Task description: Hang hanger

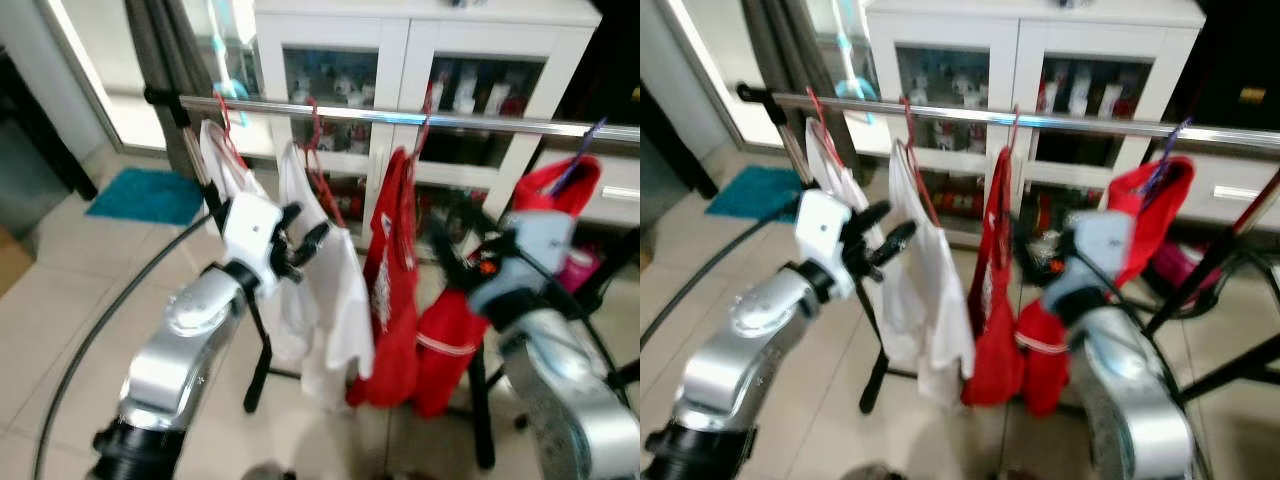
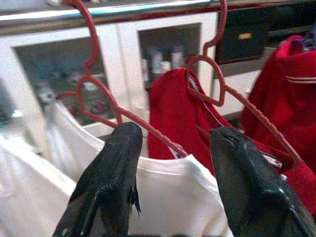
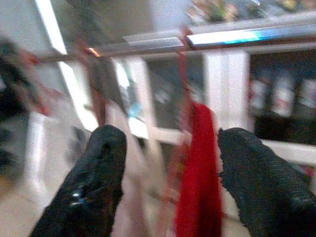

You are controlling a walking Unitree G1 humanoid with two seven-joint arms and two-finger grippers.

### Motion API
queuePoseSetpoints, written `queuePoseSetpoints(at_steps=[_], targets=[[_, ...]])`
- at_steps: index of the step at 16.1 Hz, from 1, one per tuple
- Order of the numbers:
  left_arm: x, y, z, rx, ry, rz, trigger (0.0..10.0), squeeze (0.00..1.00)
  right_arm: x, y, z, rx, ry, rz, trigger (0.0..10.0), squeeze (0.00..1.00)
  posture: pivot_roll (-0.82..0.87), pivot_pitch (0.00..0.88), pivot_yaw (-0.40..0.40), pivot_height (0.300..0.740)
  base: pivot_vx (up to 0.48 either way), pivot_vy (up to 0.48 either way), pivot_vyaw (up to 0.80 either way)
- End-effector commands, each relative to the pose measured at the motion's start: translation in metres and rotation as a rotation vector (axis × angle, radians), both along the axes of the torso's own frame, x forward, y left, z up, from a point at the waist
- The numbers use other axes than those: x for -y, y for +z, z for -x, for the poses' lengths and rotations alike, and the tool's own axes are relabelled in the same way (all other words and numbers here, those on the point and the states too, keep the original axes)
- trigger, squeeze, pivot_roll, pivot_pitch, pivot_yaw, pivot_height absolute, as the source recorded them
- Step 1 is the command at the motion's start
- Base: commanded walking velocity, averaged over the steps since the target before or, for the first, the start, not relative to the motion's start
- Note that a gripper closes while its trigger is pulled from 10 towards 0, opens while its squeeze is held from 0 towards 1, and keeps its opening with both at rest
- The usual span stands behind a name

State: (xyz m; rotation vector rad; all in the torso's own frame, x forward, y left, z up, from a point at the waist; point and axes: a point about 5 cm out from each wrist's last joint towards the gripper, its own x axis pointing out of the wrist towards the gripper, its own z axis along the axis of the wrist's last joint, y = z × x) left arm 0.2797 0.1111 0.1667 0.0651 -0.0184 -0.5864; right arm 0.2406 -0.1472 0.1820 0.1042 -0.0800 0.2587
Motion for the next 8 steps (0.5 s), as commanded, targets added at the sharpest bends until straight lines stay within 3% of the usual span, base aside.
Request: queuePoseSetpoints(at_steps=[1, 5, 8], targets=[[0.003, -0.001, 0.001, 0.003, -0.011, -0.004, 10.0, 0.00, 0.004, 0.003, 0.000, 0.023, -0.009, -0.011, 10.0, 1.00, 0.03, 0.029, 0.091, 0.740, 0.000, 0.000, 0.00], [0.001, -0.001, 0.002, 0.002, -0.031, -0.021, 10.0, 0.00, 0.004, 0.006, -0.009, 0.030, -0.026, -0.033, 10.0, 1.00, 0.04, 0.033, 0.096, 0.740, 0.000, 0.000, 0.00], [0.004, -0.002, 0.004, 0.007, -0.089, -0.061, 10.0, 0.00, 0.030, -0.004, -0.034, -0.098, -0.174, 0.088, 10.0, 1.00, 0.03, 0.038, 0.100, 0.740, 0.000, 0.000, 0.00]])
